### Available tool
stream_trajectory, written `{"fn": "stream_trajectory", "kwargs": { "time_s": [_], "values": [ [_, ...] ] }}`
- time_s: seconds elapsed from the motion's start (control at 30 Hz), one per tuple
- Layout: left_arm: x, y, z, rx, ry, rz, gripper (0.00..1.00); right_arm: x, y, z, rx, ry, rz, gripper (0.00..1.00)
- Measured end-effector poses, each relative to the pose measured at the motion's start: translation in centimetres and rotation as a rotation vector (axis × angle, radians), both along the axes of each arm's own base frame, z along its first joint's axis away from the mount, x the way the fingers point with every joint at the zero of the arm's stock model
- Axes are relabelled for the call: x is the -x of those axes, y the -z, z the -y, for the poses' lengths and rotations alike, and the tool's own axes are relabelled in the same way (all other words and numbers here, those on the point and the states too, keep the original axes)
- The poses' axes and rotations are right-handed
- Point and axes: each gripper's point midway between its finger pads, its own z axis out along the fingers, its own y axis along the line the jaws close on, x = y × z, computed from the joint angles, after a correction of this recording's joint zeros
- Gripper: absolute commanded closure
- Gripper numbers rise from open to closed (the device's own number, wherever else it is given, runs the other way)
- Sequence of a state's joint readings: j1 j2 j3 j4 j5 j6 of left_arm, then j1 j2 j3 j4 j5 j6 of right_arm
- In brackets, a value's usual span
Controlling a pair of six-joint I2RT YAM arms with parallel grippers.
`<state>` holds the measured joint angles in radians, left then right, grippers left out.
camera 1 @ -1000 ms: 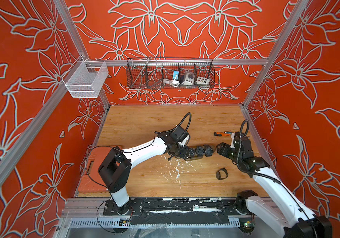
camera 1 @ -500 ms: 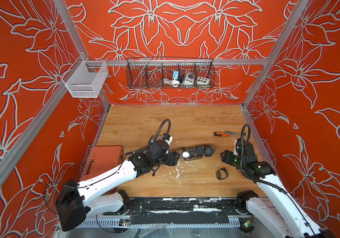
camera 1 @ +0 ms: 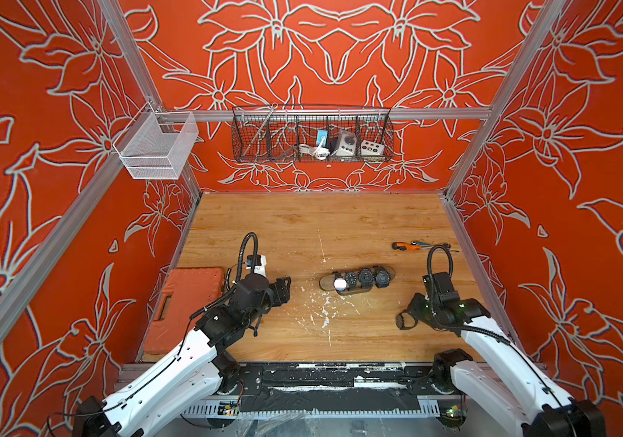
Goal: Place watch on stand
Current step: Pick up the watch at the center of the board.
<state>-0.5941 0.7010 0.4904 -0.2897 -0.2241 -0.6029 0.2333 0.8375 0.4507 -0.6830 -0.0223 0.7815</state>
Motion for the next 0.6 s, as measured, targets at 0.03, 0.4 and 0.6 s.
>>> {"fn": "stream_trajectory", "kwargs": {
  "time_s": [0.03, 0.4, 0.6],
  "values": [
    [0.0, 0.2, -0.2, -0.001, -0.004, -0.005, 0.2, 0.1, 0.1, 0.0, 0.001, 0.006, -0.007, 0.62],
    [-0.1, 1.1, -0.2, 0.018, 0.0, -0.028, 0.2, 1.1, 1.6, 0.4, 0.004, 0.045, -0.061, 0.68],
    [-0.3, 1.8, 0.4, 0.03, 0.018, -0.058, 0.21, 0.9, 2.5, 0.3, 0.01, 0.044, -0.093, 0.77]
  ]
}}
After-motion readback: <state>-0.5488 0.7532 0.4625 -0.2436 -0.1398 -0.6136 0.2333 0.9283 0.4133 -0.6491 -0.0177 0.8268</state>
